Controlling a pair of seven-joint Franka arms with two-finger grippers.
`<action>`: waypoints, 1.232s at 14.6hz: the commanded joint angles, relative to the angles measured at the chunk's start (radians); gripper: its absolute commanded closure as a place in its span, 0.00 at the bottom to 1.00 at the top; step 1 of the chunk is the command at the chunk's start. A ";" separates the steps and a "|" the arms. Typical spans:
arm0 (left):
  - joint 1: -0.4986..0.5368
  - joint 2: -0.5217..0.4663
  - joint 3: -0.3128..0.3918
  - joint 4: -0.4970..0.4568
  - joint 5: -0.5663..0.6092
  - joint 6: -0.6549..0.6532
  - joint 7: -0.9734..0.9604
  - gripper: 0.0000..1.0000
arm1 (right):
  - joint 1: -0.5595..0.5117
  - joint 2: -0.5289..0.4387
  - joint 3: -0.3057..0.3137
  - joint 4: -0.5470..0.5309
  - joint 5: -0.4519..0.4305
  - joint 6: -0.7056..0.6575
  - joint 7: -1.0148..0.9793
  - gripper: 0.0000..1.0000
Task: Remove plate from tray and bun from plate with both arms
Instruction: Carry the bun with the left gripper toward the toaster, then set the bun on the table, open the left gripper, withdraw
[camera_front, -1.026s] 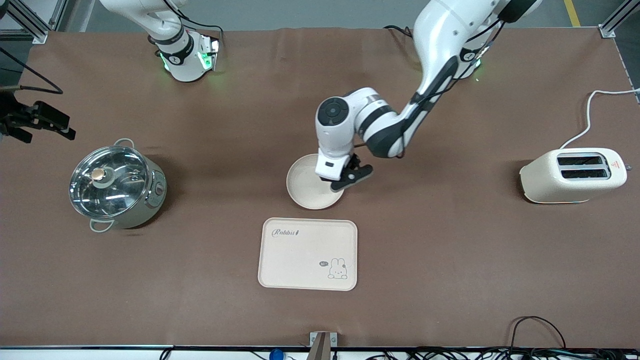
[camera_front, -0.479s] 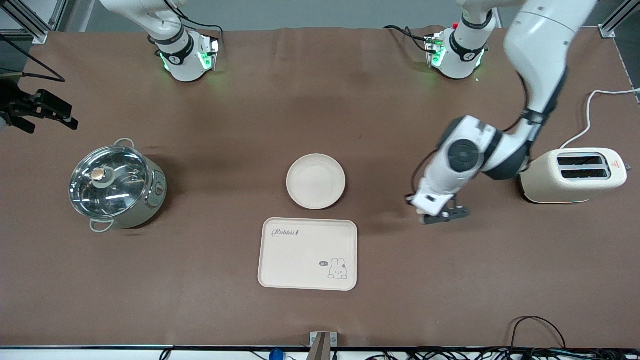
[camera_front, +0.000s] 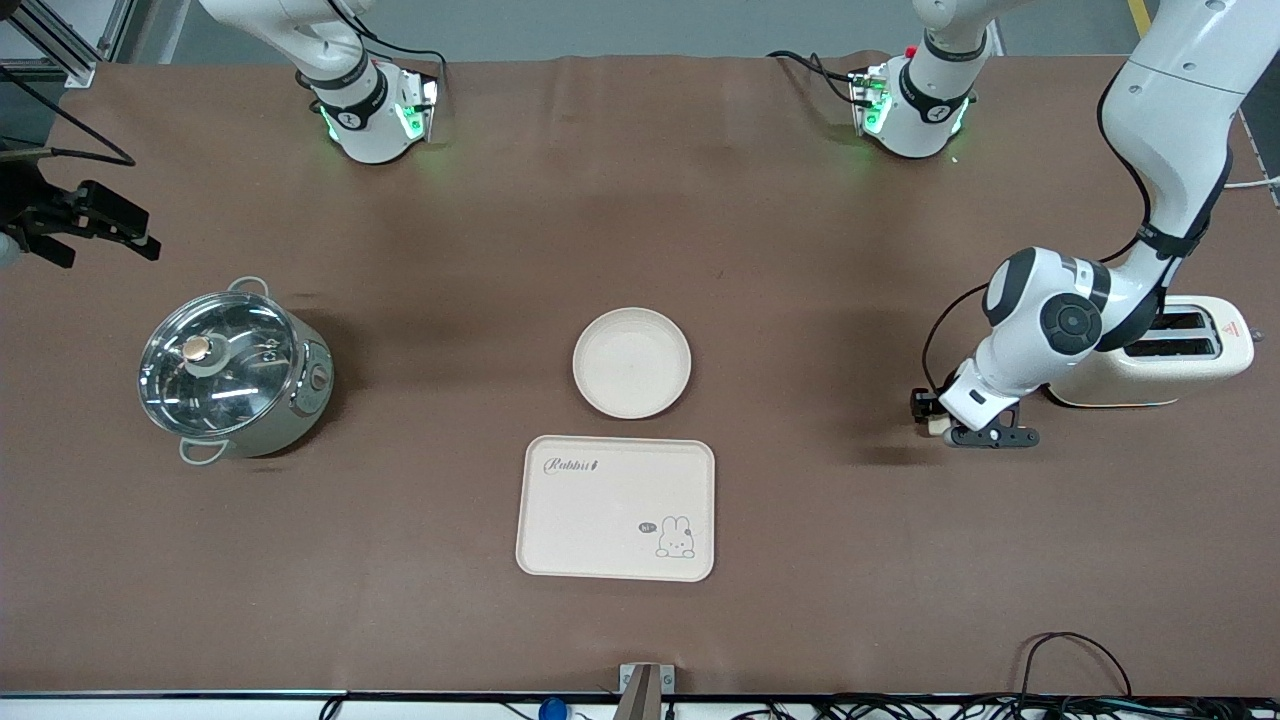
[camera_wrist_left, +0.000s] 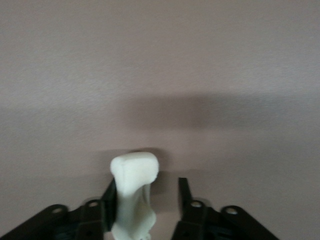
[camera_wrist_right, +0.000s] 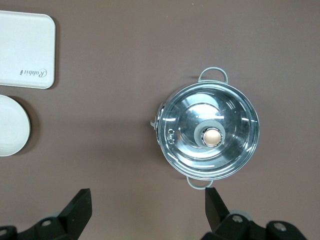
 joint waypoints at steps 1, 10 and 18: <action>-0.014 -0.006 -0.014 0.036 0.021 -0.024 -0.011 0.00 | -0.010 -0.023 0.015 -0.029 -0.017 0.013 0.005 0.00; -0.019 -0.017 -0.210 0.529 0.003 -0.665 -0.005 0.00 | -0.010 -0.023 0.015 -0.021 -0.016 0.012 0.005 0.00; -0.099 -0.214 -0.084 0.613 -0.179 -0.837 0.109 0.00 | 0.005 -0.029 0.017 0.000 -0.016 -0.002 -0.001 0.00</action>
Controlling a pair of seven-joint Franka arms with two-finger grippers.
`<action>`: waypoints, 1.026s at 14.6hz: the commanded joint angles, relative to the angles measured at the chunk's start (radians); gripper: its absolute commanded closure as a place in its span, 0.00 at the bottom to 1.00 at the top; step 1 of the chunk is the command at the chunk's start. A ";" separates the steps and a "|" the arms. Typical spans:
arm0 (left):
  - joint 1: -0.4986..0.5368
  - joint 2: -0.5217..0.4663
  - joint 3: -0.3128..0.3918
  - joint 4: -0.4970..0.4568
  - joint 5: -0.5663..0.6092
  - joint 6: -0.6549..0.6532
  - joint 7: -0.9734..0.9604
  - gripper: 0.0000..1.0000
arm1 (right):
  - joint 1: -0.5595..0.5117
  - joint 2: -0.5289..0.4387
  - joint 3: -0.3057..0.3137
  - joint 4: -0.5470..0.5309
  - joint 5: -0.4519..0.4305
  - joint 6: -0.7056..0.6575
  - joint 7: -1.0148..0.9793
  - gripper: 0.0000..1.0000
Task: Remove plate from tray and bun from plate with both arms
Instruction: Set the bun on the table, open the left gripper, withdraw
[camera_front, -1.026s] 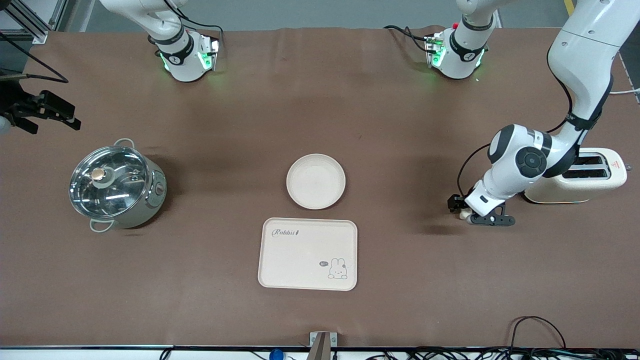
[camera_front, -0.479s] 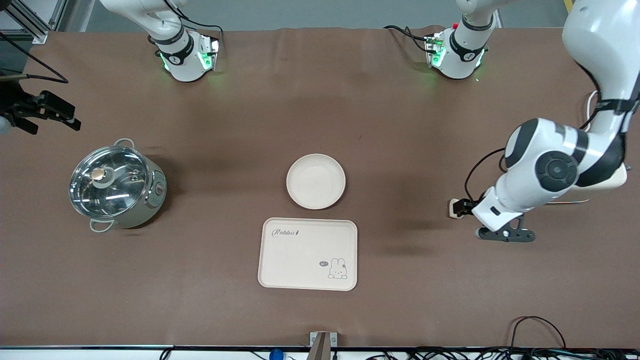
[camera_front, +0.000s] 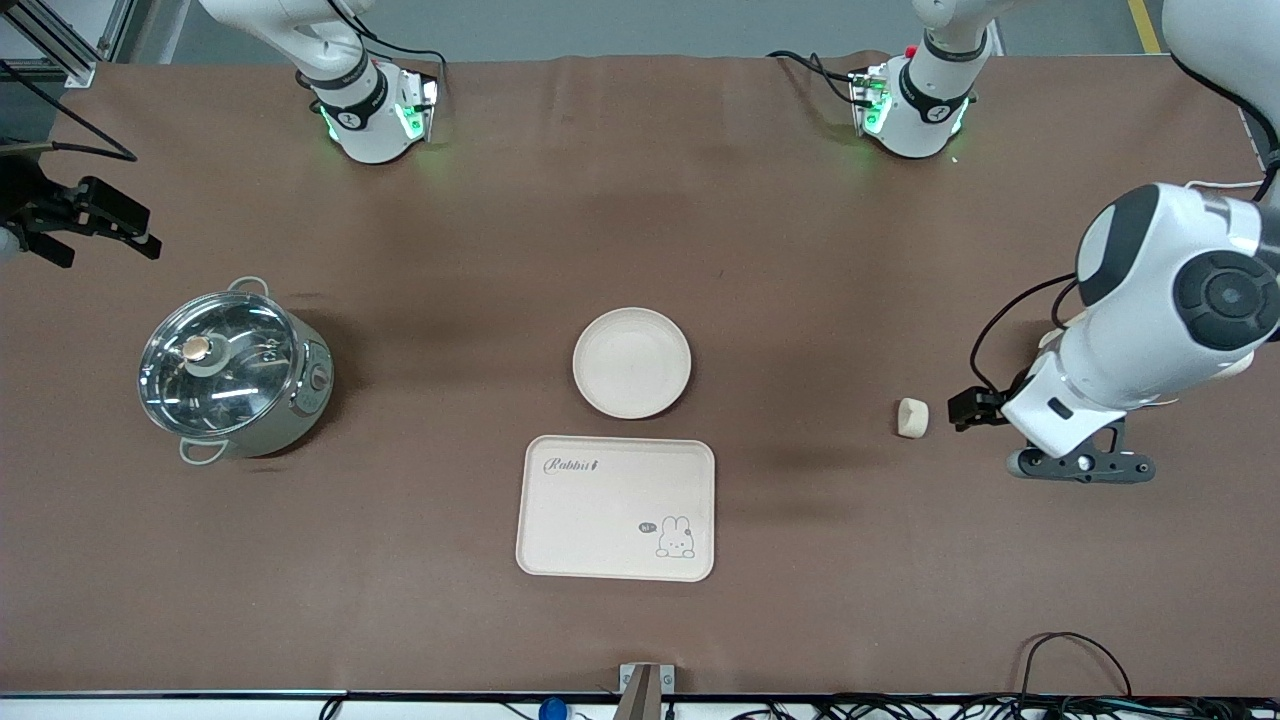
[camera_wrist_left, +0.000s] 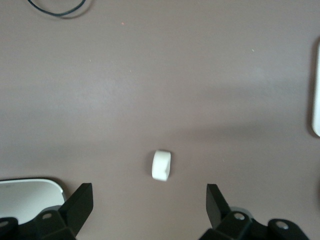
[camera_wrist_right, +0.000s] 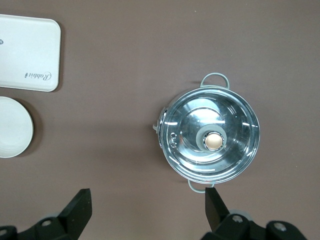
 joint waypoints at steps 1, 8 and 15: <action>-0.146 -0.159 0.211 -0.006 -0.152 -0.069 0.044 0.00 | 0.002 -0.022 0.003 -0.011 -0.017 -0.010 -0.002 0.00; -0.461 -0.360 0.681 -0.021 -0.291 -0.173 0.225 0.00 | -0.004 -0.013 -0.002 -0.002 -0.017 -0.007 0.004 0.00; -0.467 -0.384 0.695 -0.001 -0.363 -0.199 0.210 0.00 | -0.004 -0.013 0.001 0.030 -0.017 -0.010 0.007 0.00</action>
